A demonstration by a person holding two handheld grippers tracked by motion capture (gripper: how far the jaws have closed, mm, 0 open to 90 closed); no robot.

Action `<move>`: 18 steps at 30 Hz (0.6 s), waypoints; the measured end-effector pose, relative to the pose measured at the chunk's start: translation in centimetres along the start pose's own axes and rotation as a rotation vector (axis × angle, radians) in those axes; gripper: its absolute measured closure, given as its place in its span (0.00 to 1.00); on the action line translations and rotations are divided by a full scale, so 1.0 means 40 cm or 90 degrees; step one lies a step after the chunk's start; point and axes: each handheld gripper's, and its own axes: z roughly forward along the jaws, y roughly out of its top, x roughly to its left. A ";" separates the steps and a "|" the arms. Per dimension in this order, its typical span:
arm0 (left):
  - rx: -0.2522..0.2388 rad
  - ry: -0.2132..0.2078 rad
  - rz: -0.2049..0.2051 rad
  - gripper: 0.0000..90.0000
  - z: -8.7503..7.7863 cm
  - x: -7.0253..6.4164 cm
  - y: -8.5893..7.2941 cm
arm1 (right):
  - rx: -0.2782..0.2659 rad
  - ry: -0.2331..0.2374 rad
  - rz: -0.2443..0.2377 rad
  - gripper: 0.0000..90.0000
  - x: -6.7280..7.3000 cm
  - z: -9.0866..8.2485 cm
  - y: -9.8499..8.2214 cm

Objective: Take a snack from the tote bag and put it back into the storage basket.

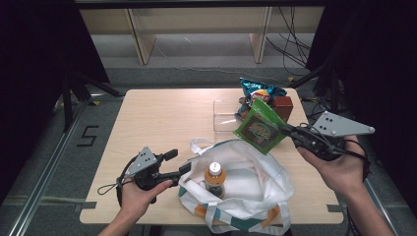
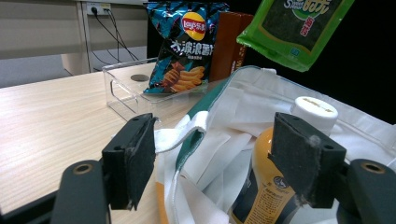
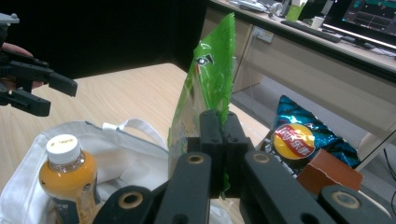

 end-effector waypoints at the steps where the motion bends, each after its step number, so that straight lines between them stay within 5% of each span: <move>1: 0.000 0.000 -0.001 0.34 0.000 0.000 0.000 | 0.000 -0.001 0.012 1.00 0.001 0.001 0.002; 18: -0.003 0.002 -0.003 0.34 -0.001 0.000 0.000 | -0.011 -0.026 0.015 1.00 -0.017 0.012 0.013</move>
